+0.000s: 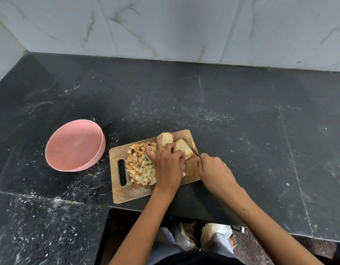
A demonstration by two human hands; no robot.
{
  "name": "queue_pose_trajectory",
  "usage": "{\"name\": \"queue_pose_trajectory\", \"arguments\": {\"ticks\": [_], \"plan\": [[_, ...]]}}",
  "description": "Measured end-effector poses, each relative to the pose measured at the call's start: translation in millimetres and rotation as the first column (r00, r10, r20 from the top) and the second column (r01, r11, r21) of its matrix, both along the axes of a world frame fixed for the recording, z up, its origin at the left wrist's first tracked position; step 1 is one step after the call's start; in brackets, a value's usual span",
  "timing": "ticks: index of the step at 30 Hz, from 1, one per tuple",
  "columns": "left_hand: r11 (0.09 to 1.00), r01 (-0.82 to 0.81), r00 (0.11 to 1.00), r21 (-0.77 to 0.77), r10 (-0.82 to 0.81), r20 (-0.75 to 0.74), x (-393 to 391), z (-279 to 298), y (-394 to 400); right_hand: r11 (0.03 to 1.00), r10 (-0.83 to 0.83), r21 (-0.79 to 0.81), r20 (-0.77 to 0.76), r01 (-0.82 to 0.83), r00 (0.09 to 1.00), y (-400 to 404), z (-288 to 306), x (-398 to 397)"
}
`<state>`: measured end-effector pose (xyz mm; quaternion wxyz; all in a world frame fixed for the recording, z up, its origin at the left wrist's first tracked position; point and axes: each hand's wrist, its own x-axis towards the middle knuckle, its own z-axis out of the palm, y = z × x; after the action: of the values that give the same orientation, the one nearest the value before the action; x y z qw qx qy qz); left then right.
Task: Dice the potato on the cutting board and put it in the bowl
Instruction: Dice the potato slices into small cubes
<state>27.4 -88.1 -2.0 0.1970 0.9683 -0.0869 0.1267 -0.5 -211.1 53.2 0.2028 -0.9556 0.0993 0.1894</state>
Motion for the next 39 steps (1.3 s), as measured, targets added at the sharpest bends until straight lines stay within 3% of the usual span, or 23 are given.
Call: {"name": "queue_pose_trajectory", "arguments": {"ticks": [10,18,25,32,39], "plan": [[1.0,0.004,1.0,-0.01,-0.004,-0.01,0,-1,0,0.995,-0.008,-0.104,-0.083,-0.001,0.996,22,-13,21],[1.0,-0.012,1.0,0.0,0.012,-0.025,1,-1,-1,0.991,0.02,-0.129,-0.193,-0.046,0.981,6,-11,-16],[1.0,-0.02,1.0,0.014,0.02,-0.014,0,1,-2,0.998,0.032,-0.046,-0.175,-0.04,0.984,-13,-3,-45],[0.999,-0.029,1.0,0.016,0.029,-0.007,-1,0,0,0.999,-0.021,0.049,0.024,0.02,0.999,-8,8,-26],[1.0,-0.01,1.0,-0.015,0.009,-0.011,-1,-1,0,1.0,-0.012,0.014,-0.015,0.012,1.0,7,-10,7]]}}
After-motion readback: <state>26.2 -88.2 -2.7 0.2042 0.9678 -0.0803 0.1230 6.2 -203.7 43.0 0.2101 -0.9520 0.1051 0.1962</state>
